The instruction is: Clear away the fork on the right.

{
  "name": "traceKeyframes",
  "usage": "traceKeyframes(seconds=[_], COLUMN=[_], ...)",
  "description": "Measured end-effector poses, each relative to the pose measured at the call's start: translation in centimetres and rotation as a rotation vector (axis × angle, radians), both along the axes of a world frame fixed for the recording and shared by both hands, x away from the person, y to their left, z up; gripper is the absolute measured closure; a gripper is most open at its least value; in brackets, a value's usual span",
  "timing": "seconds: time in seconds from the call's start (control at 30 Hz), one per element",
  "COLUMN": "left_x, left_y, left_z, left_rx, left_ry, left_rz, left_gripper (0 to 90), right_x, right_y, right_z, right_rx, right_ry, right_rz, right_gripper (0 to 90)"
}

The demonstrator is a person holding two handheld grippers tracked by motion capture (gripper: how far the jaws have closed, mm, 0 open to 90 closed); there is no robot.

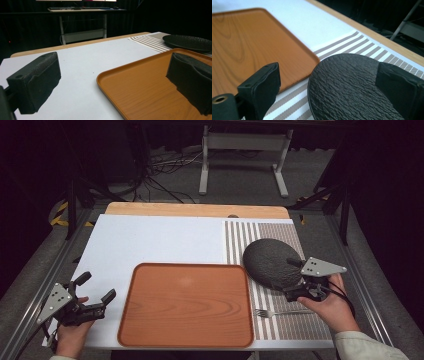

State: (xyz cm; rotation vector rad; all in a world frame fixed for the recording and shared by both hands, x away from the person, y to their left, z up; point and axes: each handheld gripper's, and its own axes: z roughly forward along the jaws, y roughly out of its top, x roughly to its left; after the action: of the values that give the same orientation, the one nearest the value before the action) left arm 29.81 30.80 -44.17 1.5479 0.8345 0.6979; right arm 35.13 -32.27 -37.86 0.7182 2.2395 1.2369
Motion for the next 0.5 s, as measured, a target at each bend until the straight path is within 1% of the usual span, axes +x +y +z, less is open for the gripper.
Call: traceKeyframes(seconds=[0.23,0.43,0.5], left_x=[0.0,0.0,0.0], left_y=[0.0,0.0,0.0], left_z=[0.0,0.0,0.0], left_rx=[-0.002,0.003,0.002], left_ry=[-0.001,-0.001,-0.001], left_rz=[-0.001,-0.001,-0.001], left_gripper=[0.2,0.2,0.2], right_x=[0.2,0.5,0.6], right_y=[0.7,1.1,1.3], right_z=[0.5,0.5,0.4], right_rx=[-0.123,-0.218,-0.247], right_ry=[0.055,0.131,0.141], right_rz=[0.051,0.081,0.098], right_gripper=[7.3,7.1,7.1])
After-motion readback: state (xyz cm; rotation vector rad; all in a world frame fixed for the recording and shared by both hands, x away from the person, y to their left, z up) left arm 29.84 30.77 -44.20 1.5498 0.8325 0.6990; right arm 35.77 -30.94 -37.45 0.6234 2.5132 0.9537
